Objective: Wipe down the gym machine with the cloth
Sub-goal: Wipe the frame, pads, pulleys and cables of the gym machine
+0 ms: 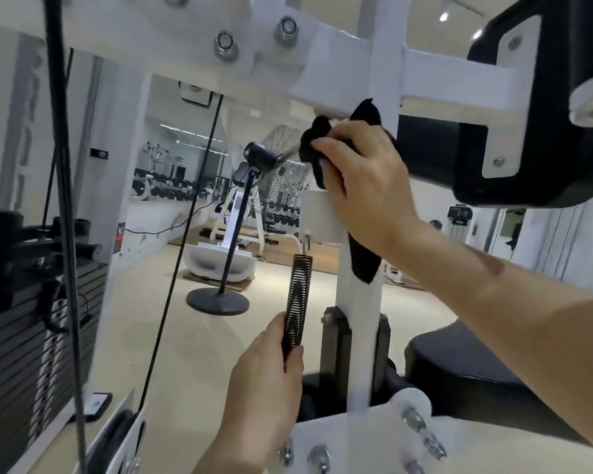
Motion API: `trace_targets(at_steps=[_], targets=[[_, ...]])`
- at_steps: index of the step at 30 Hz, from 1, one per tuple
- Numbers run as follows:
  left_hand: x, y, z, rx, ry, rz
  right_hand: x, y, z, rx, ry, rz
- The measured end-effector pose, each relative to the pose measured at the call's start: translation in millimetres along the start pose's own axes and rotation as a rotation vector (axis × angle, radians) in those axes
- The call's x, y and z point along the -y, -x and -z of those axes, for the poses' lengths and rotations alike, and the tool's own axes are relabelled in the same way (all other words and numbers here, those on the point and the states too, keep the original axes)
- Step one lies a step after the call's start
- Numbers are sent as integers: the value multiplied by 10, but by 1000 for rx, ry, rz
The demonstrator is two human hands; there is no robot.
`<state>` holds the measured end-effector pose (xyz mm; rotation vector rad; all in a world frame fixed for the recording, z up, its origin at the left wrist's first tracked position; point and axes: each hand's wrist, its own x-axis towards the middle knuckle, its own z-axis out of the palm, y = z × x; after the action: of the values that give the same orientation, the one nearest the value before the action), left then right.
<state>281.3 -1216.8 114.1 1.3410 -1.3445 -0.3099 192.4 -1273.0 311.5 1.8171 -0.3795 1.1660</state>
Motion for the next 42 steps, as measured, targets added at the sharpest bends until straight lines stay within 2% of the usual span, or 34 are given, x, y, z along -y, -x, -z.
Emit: trace_targets(at_steps=[3,4,7,10,12,15,17,18,21,23,27,30,34,36,39,42], targets=[[-31,-1,49,33,-13,29,296,195,-227,260,172,-29],[-29,0,75,47,-12,37,373,262,-239,295,164,-50],[-11,7,157,93,-14,46,268,266,-163,213,47,-26],[5,23,223,111,-13,44,27,425,20,182,78,79],[5,37,250,112,-24,45,47,723,110,241,87,117],[-39,83,277,101,-105,19,108,961,211,406,60,277],[-73,120,314,81,-148,-9,-14,763,216,375,66,299],[-87,131,332,68,-172,-33,-85,601,192,299,89,230],[-147,161,364,22,-247,-115,-112,183,37,33,104,-133],[-241,182,391,7,-270,-182,65,291,-115,-23,112,-198],[-395,215,518,-86,-222,-340,280,1009,-97,48,18,-153],[-462,228,540,-199,-266,-448,169,1195,21,48,-109,-140],[-726,30,556,-269,-386,-675,-39,804,58,-66,-288,-543],[-936,-201,564,-251,-498,-799,64,672,35,-47,-426,-657],[-1207,-565,507,-139,-806,-927,262,781,42,23,-586,-680],[-1241,-773,450,-96,-1078,-926,267,951,161,122,-694,-703]])
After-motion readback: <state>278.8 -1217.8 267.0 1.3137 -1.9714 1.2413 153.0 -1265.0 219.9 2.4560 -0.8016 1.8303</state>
